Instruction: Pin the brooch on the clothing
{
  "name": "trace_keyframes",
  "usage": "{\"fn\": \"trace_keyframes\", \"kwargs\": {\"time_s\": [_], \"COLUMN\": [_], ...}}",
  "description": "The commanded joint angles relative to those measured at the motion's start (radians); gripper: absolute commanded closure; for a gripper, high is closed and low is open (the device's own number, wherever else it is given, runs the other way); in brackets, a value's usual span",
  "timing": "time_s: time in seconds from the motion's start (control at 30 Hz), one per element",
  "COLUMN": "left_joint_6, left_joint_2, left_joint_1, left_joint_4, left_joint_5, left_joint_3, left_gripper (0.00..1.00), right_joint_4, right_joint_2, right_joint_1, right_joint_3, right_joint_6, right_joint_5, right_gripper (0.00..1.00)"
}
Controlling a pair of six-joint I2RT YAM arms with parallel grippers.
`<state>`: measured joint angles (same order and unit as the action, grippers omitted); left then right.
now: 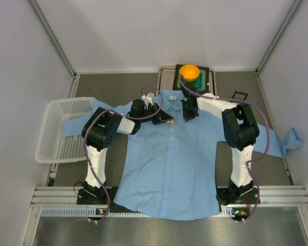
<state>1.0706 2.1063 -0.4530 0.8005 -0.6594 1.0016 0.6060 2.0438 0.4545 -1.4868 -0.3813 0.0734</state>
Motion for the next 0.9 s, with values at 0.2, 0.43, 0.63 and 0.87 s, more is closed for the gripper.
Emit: {"fn": "trace_keyframes", "kwargs": {"time_s": [0.2, 0.43, 0.63, 0.87], "left_joint_6": [-0.004, -0.017, -0.024, -0.031], "left_joint_2": [-0.017, -0.014, -0.019, -0.026], "left_joint_1": [0.004, 0.005, 0.005, 0.013], "left_joint_4": [0.063, 0.048, 0.040, 0.039], "left_joint_5": [-0.002, 0.001, 0.001, 0.000], "left_joint_3": [0.000, 0.012, 0.006, -0.003], "left_gripper": [1.00, 1.00, 1.00, 1.00], "right_joint_4": [0.043, 0.074, 0.090, 0.103], "right_joint_2": [-0.077, -0.027, 0.041, 0.111], "right_joint_1": [0.012, 0.027, 0.047, 0.049], "right_joint_3": [-0.076, -0.108, -0.121, -0.084], "right_joint_6": [0.009, -0.019, -0.025, -0.042], "right_joint_5": [-0.023, 0.035, 0.065, 0.057], "right_gripper": [0.59, 0.52, 0.56, 0.57]}}
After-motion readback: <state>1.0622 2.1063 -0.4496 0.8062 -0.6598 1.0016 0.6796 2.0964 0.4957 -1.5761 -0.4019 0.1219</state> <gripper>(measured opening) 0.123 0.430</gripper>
